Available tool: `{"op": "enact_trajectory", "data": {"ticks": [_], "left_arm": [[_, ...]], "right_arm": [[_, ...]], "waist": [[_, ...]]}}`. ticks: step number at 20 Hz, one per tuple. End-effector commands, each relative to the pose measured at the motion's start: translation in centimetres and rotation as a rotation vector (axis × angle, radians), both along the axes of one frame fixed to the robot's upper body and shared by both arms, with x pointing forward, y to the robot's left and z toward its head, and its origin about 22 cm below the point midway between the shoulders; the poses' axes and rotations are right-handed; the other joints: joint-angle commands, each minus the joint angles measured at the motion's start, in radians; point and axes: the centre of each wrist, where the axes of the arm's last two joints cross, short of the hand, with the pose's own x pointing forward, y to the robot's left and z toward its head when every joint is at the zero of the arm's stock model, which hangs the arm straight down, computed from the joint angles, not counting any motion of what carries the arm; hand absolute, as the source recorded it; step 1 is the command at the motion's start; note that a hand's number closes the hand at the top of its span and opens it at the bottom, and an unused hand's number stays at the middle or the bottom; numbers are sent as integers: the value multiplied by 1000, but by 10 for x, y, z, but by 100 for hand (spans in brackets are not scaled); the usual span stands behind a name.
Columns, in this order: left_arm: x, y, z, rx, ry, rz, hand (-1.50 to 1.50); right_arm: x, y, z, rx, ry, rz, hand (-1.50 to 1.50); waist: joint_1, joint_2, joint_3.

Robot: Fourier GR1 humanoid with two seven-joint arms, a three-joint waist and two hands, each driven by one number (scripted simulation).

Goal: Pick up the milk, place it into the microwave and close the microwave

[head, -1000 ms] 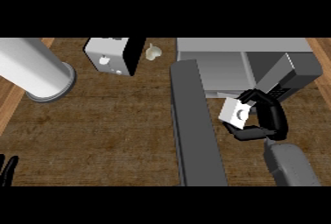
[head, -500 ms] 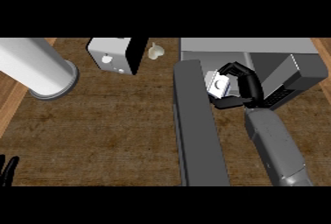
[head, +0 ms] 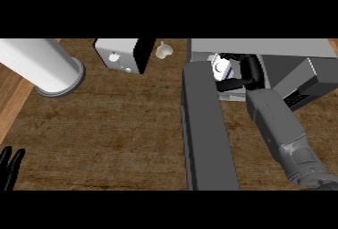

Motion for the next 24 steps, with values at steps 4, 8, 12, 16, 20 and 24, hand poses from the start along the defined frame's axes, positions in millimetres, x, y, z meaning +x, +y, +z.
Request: {"op": "enact_trajectory", "data": {"ticks": [4, 8, 12, 16, 20, 24], "left_arm": [[7, 4, 1, 3, -22, -42, -150], [14, 3, 3, 9, -39, -49, -150], [19, -7, -1, 2, -38, -65, -150], [25, -12, -3, 20, -30, -58, -150], [30, -14, 4, 43, -48, -72, -150], [31, -12, 8, 84, -58, -84, -150]], "right_arm": [[16, 0, 20, -74, -36, -61, 150], [20, 1, 26, -172, -71, -117, 150], [25, -6, 37, -177, -52, -150, 150], [29, 2, 43, -132, -26, -289, 150], [32, -8, 53, -155, -74, -432, 150], [31, -12, 50, -367, -156, -512, -150]], "waist": [[35, 16, 1], [53, 27, 1], [63, 34, 1], [72, 42, 2], [91, 59, 3], [117, 61, 0]]}}
